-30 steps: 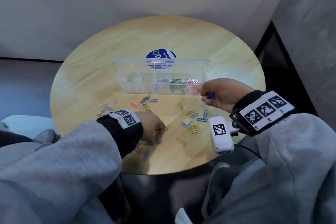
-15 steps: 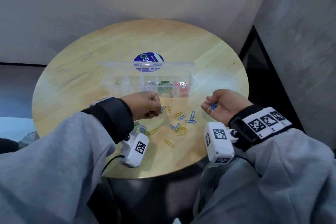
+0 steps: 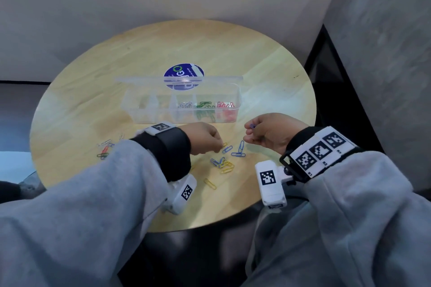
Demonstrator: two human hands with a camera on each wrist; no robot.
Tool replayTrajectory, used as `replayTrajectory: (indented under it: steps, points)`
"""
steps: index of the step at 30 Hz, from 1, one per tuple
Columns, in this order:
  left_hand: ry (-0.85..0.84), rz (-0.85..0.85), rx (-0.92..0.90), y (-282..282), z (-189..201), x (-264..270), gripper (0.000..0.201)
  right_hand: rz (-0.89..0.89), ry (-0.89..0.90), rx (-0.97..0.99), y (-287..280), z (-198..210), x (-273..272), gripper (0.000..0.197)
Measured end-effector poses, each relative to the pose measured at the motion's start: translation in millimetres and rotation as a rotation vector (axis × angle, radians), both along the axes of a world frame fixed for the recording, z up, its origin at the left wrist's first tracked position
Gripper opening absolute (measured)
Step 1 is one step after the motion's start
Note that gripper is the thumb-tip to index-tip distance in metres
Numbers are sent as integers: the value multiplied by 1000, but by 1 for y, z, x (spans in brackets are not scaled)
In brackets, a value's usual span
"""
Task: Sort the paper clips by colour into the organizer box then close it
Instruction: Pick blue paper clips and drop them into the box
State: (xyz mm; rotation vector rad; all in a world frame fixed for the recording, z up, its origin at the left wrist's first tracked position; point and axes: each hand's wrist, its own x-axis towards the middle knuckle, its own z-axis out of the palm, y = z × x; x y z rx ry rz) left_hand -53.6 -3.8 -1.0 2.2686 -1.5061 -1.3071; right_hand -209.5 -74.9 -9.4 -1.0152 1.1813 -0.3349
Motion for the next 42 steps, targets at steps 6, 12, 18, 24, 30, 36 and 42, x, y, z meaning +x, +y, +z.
replayTrajectory:
  steps: [6, 12, 18, 24, 30, 36, 42]
  points:
    - [-396, -319, 7, -4, -4, -8, 26, 314, 299, -178, -2, 7, -3, 23]
    - [-442, -437, -14, -4, -9, -6, 53, 550, 692, -432, -2, 3, -2, 24]
    - [-442, -468, -37, -6, -13, -10, 52, 536, 780, -514, 0, 2, -2, 24]
    - [-411, -472, -88, -11, -17, -14, 29, 599, 826, -524, 4, -1, 1, 23]
    - [-406, -471, -103, -10, -19, -9, 27, 663, 857, -563, 3, -5, 3, 24]
    - [-414, -509, -96, -12, -18, -10, 30, 692, 833, -678, 7, -14, 6, 30]
    - [-454, -449, -105, -14, -20, -16, 19, 748, 822, -705, 6, -19, 9, 25]
